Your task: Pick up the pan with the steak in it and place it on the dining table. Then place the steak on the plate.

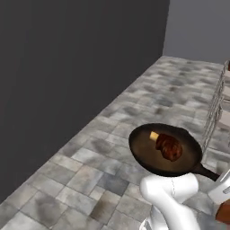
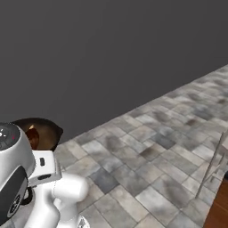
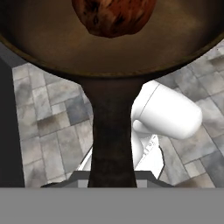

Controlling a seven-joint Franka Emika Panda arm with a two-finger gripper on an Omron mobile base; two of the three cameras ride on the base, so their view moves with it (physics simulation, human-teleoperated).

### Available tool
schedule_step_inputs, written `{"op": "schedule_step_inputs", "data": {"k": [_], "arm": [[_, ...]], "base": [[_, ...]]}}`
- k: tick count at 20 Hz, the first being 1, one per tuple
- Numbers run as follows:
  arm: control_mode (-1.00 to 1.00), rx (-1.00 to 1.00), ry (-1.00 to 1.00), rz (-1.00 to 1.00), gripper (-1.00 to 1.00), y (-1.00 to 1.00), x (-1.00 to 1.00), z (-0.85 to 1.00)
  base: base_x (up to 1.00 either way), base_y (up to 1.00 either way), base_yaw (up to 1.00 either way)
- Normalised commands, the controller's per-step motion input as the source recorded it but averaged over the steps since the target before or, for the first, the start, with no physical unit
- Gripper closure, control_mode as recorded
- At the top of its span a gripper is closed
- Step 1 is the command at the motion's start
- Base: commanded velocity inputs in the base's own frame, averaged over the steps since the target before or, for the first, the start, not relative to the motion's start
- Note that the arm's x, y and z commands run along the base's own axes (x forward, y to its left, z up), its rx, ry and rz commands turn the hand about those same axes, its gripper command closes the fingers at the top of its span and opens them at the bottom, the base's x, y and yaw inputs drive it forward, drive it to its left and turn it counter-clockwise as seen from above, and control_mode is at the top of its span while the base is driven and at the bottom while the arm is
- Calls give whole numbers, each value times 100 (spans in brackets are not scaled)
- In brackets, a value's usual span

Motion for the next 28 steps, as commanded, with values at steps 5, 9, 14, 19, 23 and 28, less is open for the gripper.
{"op": "schedule_step_inputs", "data": {"k": [5,9,14,19,23,28], "arm": [[100,0,0,0,100,0,0,0],[100,0,0,0,100,0,0,0],[100,0,0,0,100,0,0,0],[100,0,0,0,100,0,0,0],[100,0,0,0,100,0,0,0],[100,0,0,0,100,0,0,0]], "base": [[0,0,-50],[0,0,-50],[0,0,-50],[0,0,-50],[0,0,-50],[-1,-13,-42]]}}
